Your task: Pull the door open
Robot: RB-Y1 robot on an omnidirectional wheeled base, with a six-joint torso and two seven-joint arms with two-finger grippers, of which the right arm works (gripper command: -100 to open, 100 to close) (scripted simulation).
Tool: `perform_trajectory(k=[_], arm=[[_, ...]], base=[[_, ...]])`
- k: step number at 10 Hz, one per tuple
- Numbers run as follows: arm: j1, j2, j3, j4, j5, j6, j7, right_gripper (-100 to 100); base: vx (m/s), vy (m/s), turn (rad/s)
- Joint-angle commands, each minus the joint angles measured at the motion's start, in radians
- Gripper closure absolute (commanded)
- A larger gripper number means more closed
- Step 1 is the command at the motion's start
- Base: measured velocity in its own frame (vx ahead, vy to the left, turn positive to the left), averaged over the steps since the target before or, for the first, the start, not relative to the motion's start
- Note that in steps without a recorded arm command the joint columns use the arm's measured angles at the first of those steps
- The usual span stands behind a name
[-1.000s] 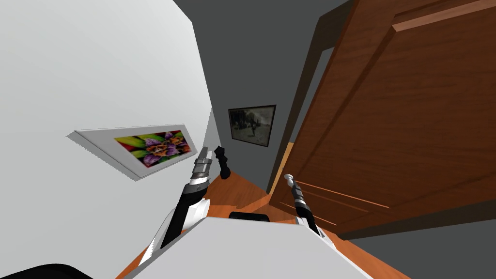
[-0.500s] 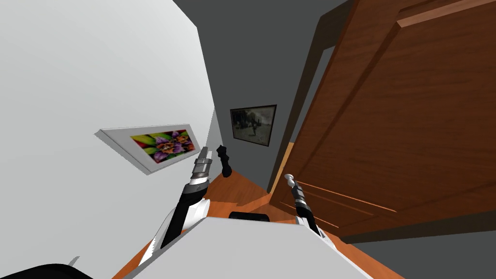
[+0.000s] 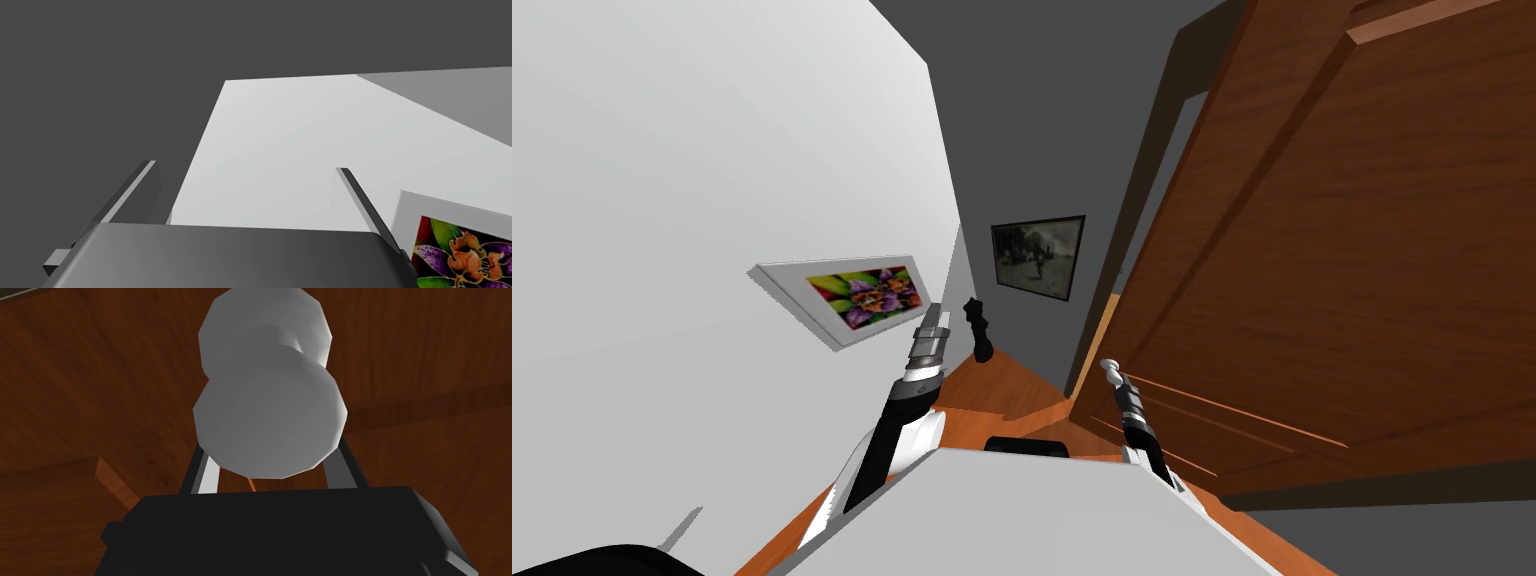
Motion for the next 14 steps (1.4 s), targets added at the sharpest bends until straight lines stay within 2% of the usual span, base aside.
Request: perform_trajectory(k=[1, 7, 8, 9, 10, 14], arm=[[-0.001, -0.001, 0.002, -0.002, -0.008, -0.002, -0.039, 100], [-0.005, -0.004, 0.015, -0.002, -0.059, 0.001, -0.199, 100], [-0.005, -0.004, 0.015, -0.002, -0.059, 0.001, -0.206, 100], [-0.006, -0.005, 0.018, -0.001, -0.071, 0.002, -0.244, 100], [-0.006, -0.005, 0.018, -0.001, -0.071, 0.002, -0.247, 100], [-0.008, -0.007, 0.027, -0.001, -0.107, 0.005, -0.365, 100]], base=[[-0.042, -0.018, 0.051], [-0.044, -0.015, 0.071], [-0.029, -0.017, 0.039], [-0.032, -0.012, 0.079], [-0.028, -0.010, 0.038], [-0.042, -0.016, 0.075]])
